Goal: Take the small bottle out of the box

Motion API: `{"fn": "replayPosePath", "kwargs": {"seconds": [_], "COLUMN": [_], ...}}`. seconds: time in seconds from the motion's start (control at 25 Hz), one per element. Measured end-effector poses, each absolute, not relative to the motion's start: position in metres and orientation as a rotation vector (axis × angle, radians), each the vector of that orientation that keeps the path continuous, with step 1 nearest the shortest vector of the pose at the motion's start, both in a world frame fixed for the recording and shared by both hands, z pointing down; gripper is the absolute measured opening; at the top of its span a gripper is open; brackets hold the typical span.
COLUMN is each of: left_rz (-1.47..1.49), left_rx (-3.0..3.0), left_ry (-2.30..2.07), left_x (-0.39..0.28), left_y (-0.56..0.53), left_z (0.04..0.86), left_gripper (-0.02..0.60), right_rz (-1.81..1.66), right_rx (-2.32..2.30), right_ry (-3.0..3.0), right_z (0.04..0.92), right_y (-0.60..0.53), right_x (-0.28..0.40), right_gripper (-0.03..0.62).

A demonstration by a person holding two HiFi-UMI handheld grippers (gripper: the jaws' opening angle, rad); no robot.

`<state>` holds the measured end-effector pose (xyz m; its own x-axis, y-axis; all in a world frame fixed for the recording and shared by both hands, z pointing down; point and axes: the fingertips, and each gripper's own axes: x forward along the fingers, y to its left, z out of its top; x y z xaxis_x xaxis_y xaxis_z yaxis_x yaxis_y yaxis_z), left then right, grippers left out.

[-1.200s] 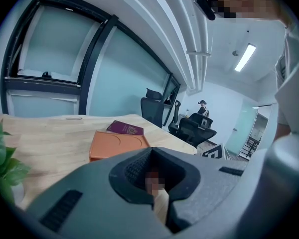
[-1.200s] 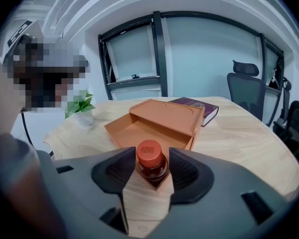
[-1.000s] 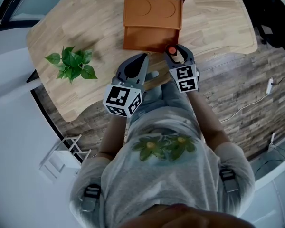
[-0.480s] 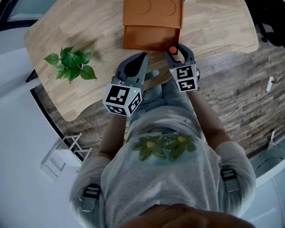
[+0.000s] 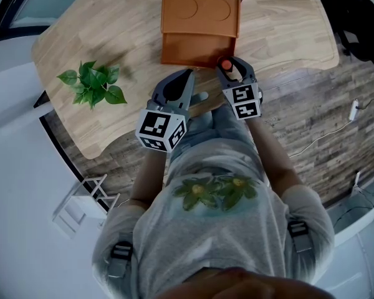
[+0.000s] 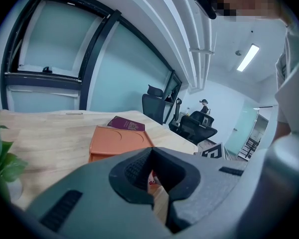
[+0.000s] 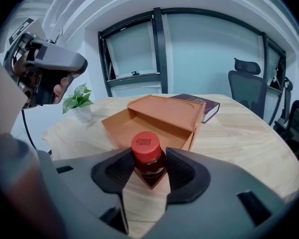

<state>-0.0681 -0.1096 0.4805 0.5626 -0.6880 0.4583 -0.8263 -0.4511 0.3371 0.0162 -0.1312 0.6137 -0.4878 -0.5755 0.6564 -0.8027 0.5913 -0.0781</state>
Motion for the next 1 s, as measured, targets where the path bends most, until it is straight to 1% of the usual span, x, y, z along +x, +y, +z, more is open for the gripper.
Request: {"fn": "replayPosePath", "kwargs": {"seconds": [1.0], "left_rz": [0.298], "left_rx": [2.275], "left_ry": [-1.275], "left_x": [-0.073], "left_y": [-0.11], "left_z": [0.463], "left_gripper": [0.008], "right_rz": [0.453], "right_rx": [1.066], "right_ry": [-2.262], "right_z": [0.594], "right_y": [-0.138], "right_x": [0.015], "right_gripper": [0.187]}}
